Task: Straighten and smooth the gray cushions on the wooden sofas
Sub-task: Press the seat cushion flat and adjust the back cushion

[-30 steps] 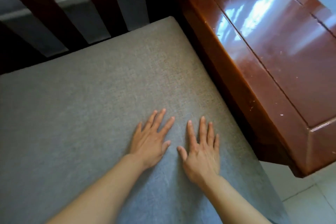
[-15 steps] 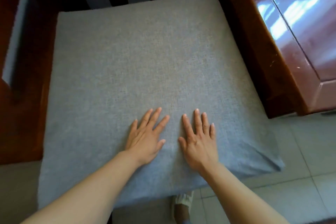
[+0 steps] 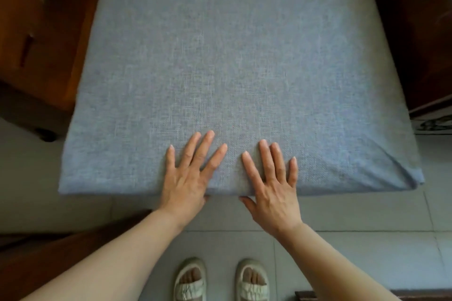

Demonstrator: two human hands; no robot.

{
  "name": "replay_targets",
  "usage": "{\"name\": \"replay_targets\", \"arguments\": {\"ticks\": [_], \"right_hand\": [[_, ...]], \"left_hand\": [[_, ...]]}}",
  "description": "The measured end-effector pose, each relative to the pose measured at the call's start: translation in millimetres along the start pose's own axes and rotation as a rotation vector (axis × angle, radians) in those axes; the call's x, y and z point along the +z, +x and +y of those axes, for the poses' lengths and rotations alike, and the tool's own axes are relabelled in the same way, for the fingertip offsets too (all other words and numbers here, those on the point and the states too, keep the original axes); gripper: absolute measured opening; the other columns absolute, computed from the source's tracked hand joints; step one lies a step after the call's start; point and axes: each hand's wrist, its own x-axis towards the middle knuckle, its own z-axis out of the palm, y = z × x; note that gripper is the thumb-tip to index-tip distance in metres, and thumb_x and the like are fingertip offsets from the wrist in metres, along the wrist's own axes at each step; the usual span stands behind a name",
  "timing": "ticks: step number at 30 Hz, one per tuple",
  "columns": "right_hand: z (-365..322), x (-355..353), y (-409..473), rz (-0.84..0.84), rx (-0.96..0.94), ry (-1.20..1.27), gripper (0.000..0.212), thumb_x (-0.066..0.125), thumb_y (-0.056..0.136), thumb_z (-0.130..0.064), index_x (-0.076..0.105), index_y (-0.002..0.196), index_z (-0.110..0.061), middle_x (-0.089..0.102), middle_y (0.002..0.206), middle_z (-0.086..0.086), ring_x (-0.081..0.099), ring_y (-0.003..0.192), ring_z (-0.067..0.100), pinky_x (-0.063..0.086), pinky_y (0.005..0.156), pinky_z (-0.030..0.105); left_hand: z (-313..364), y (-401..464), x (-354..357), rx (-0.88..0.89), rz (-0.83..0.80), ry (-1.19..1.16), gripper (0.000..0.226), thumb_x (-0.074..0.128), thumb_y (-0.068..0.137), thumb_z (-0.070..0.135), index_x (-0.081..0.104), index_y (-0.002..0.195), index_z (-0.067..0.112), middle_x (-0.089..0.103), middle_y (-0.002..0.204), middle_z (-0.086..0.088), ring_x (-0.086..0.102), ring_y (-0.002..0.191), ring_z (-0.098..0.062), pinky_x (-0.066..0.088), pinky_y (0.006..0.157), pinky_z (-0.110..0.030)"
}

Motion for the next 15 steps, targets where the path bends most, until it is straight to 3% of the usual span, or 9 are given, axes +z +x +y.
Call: {"name": "replay_targets", "arguments": {"ticks": [7,10,15], "right_hand": [[8.9,29.7,13.5,0.273,-0.055,-0.088,0.099,0.079,0.069,-0.032,0.019,0.147,-0.027,0.013,0.155,0.011,0.003,0.148,0.028,0.001,0.115,0.050],[15.7,33.8,36.0,0.326,-0.058,-0.110,0.097,0.080,0.069,-0.029,0.021,0.146,-0.026,0.022,0.152,0.013,0.013,0.144,0.030,0.006,0.113,0.051],[26.7,36.5,79.1,0.352,-0.058,-0.123,0.091,0.079,0.070,-0.024,0.027,0.145,-0.024,0.023,0.152,0.014,0.014,0.143,0.032,0.007,0.113,0.053]], "left_hand": [[-10.1,16.4,17.6,0.034,0.189,0.070,0.131,0.091,0.045,0.015,0.013,0.150,0.030,0.014,0.158,-0.003,0.018,0.144,-0.027,0.020,0.105,-0.062],[-19.7,37.6,14.0,0.034,0.229,0.078,0.127,0.090,0.045,0.015,0.018,0.149,0.029,0.015,0.158,-0.003,0.019,0.144,-0.027,0.022,0.104,-0.062],[-34.9,78.7,8.4,0.021,0.270,0.099,0.126,0.090,0.047,0.016,0.018,0.149,0.031,0.015,0.158,-0.002,0.021,0.143,-0.026,0.025,0.103,-0.062]]}}
